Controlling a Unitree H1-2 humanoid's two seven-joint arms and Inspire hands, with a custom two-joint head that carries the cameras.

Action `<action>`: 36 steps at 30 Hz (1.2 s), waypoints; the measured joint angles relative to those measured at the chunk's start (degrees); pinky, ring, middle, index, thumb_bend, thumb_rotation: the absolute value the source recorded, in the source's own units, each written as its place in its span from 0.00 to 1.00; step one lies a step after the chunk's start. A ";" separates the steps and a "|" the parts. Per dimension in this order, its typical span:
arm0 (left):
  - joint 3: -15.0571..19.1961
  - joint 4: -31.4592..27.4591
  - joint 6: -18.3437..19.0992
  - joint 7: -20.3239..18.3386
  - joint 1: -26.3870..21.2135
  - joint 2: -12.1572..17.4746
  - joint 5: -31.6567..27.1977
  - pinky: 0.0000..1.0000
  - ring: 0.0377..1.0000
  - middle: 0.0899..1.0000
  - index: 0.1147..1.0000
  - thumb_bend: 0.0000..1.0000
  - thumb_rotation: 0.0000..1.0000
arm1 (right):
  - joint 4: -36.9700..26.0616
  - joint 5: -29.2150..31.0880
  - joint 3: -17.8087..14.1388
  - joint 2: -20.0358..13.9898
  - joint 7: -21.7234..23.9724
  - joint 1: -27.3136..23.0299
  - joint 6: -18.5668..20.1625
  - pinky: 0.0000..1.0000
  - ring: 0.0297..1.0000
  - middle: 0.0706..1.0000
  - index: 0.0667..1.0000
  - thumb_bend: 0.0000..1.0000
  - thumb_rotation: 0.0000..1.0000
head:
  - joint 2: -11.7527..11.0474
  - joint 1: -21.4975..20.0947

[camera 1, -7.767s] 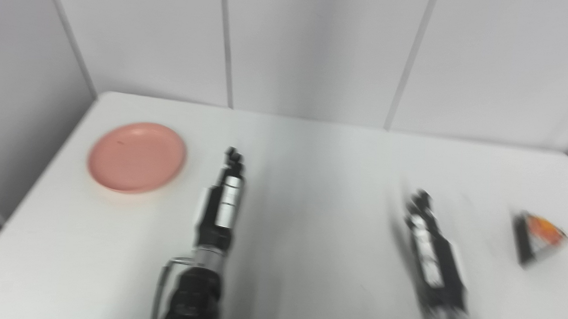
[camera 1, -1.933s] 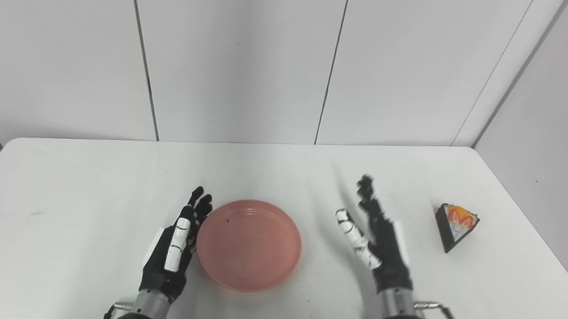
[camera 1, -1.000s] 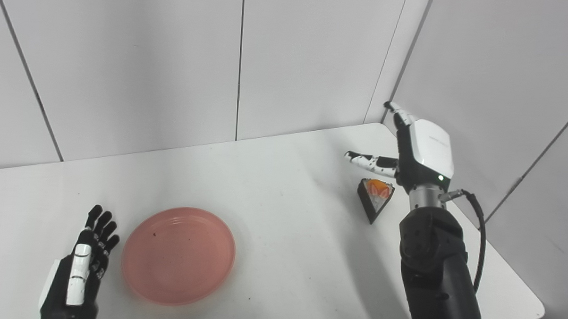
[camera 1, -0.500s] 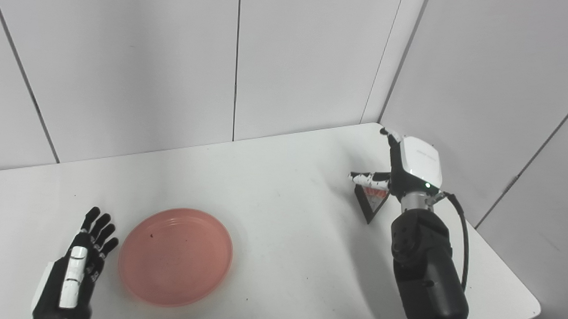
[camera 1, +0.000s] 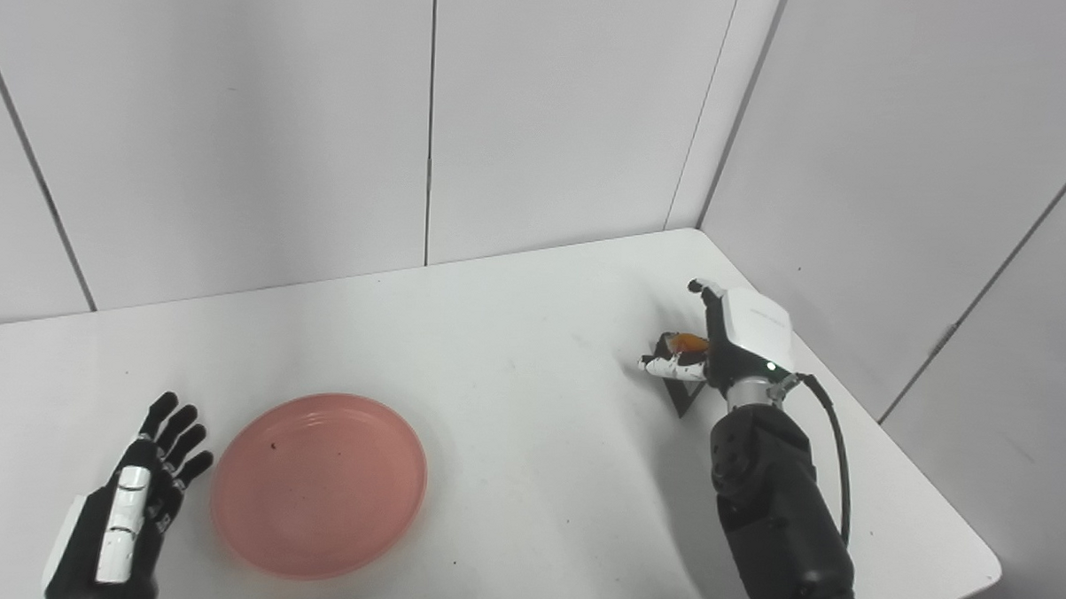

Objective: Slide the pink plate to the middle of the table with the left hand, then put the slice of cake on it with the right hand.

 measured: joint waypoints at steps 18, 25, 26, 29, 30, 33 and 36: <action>-0.22 -0.07 -0.01 -0.03 0.02 0.15 0.00 0.92 0.95 0.95 0.92 0.67 0.90 | 3.16 7.82 0.28 -1.41 -3.32 -0.01 0.02 0.22 0.26 0.43 0.62 0.56 0.00 | 0.44 0.97; -0.32 -0.34 -0.01 0.02 0.14 -0.05 0.07 0.90 0.93 0.93 0.91 0.66 0.90 | 2.76 10.54 0.16 -1.03 -9.22 0.10 -0.33 0.17 0.22 0.42 0.45 0.53 0.00 | 0.62 3.07; -0.44 -0.36 -0.01 0.03 0.17 -0.07 0.20 0.91 0.94 0.94 0.91 0.67 0.90 | 2.70 11.14 0.11 -0.97 -10.37 0.14 -0.71 0.18 0.23 0.43 0.45 0.53 0.00 | 0.62 3.34; -0.74 -0.49 -0.01 0.08 0.25 -0.20 0.90 0.91 0.94 0.94 0.91 0.68 0.90 | 1.55 12.08 0.46 -0.94 -13.11 0.49 -1.57 0.17 0.21 0.43 0.44 0.53 0.00 | 0.62 3.69; -0.77 -0.53 -0.04 0.19 0.29 -0.27 1.06 0.91 0.94 0.94 0.91 0.68 0.91 | 1.14 12.30 0.65 -0.95 -14.00 0.59 -2.04 0.18 0.21 0.43 0.44 0.53 0.00 | 0.79 4.39; -0.88 -0.53 -0.05 0.48 0.30 -0.65 1.14 0.91 0.94 0.94 0.91 0.67 0.91 | 1.28 13.30 0.88 -1.23 -16.02 0.63 -4.23 0.18 0.21 0.36 0.46 0.52 0.00 | 0.88 5.35; -1.14 -0.61 -0.07 0.92 0.35 -1.17 1.47 0.93 0.95 0.95 0.93 0.66 0.92 | 1.18 14.85 1.12 -1.60 -16.86 0.74 -5.79 0.25 0.29 0.39 0.49 0.52 0.00 | 1.58 9.38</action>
